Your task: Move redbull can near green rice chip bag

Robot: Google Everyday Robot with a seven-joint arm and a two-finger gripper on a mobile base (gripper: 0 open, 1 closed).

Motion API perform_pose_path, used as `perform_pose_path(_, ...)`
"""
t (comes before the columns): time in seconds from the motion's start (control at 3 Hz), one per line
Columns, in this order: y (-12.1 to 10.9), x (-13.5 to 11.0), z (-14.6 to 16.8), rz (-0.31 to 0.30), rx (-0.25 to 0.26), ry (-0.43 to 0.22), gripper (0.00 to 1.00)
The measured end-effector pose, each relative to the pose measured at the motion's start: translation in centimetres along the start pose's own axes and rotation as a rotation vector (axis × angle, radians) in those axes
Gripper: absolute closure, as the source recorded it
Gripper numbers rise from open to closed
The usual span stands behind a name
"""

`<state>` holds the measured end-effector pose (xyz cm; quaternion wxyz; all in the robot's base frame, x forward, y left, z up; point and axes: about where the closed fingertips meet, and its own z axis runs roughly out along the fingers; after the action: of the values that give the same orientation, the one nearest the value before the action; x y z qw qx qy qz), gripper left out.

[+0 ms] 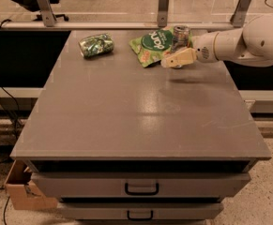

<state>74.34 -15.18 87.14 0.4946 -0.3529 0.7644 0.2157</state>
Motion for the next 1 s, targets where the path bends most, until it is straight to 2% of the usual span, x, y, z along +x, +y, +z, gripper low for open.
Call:
perform_pose_path(0.33,0.1,-0.5,-2.0,-0.014,0.041,-0.019,0.0)
perform_pose_path(0.67,0.2,-0.4,-5.4,-0.006,0.102,-0.042,0.0)
perform_pose_path(1.0,0.3,0.5,-8.8,0.012,0.163,-0.047,0.0)
